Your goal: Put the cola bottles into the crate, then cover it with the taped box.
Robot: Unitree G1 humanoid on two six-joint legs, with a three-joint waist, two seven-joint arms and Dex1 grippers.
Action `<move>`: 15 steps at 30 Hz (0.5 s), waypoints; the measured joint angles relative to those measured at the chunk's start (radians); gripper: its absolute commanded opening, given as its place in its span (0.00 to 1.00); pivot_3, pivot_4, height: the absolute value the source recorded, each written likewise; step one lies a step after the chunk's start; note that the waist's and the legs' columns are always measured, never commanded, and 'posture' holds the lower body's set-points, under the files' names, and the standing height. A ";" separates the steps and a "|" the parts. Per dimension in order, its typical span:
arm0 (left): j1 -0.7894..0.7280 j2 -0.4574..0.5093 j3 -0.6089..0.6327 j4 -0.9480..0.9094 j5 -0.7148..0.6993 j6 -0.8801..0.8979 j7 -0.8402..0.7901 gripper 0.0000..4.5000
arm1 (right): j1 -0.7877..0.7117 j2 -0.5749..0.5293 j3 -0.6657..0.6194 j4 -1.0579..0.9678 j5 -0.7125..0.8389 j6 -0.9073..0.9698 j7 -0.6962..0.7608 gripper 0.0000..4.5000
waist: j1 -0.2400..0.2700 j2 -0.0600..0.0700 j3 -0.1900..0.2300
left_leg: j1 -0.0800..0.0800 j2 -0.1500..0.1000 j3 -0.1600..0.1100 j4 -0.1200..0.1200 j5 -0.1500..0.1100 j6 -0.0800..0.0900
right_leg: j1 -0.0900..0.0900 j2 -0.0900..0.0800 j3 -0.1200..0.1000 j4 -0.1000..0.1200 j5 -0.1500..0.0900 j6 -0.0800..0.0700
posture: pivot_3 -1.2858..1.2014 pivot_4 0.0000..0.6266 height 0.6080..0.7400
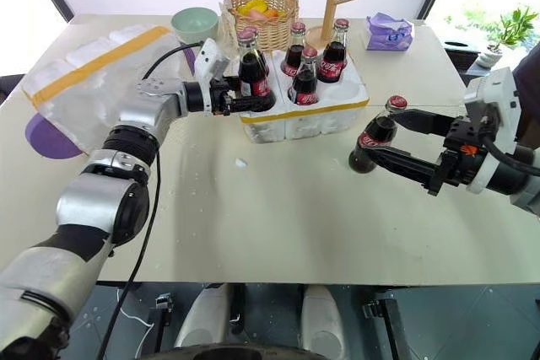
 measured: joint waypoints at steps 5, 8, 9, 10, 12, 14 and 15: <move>0.004 -0.016 0.010 0.001 0.007 -0.015 0.025 0.99 | 0.001 0.004 0.021 0.001 -0.054 -0.029 -0.019 1.00 | -0.002 0.000 0.000 | 0.000 0.000 0.000 0.000 0.000 0.000 | 0.000 0.000 0.000 0.000 0.000 0.000 | 0.52 0.24 1.00; 0.032 -0.003 0.044 -0.053 -0.024 0.023 -0.003 0.99 | 0.026 0.007 0.021 0.003 -0.092 -0.041 -0.029 1.00 | -0.004 0.000 0.000 | 0.001 0.000 0.000 0.000 0.000 0.000 | 0.000 0.000 0.000 0.001 0.000 0.000 | 0.52 0.24 1.00; 0.047 0.017 0.055 -0.094 -0.049 0.058 -0.025 0.99 | 0.049 0.009 0.017 0.003 -0.106 -0.044 -0.031 1.00 | -0.004 0.000 0.000 | 0.001 0.000 0.000 0.000 0.000 0.000 | 0.000 0.000 0.000 0.002 0.000 0.000 | 0.52 0.24 1.00; 0.059 0.042 0.073 -0.136 -0.075 0.099 -0.046 0.99 | 0.072 0.016 0.008 0.003 -0.113 -0.044 -0.034 1.00 | -0.005 0.000 0.000 | 0.000 0.001 0.000 0.000 0.000 0.000 | -0.001 0.001 0.000 0.002 0.000 0.000 | 0.52 0.24 1.00; 0.088 0.115 0.123 -0.272 -0.153 0.223 -0.093 0.99 | 0.135 0.049 -0.023 0.002 -0.122 -0.041 -0.041 1.00 | -0.006 0.000 0.000 | 0.000 0.001 0.000 -0.001 0.000 0.000 | -0.001 0.001 0.000 0.003 0.000 0.000 | 0.52 0.24 1.00; 0.110 0.191 0.169 -0.427 -0.238 0.366 -0.131 0.99 | 0.192 0.079 -0.050 -0.002 -0.124 -0.036 -0.054 1.00 | -0.004 0.001 0.000 | 0.001 0.001 -0.001 -0.001 0.000 0.000 | -0.001 0.001 0.000 0.003 0.000 0.000 | 0.52 0.24 1.00; 0.125 0.218 0.176 -0.492 -0.270 0.417 -0.147 0.99 | 0.208 0.092 -0.058 -0.010 -0.128 -0.037 -0.059 1.00 | -0.004 0.001 0.000 | 0.001 0.001 0.000 -0.001 0.000 0.000 | -0.001 0.001 0.000 0.003 0.000 0.000 | 0.52 0.24 1.00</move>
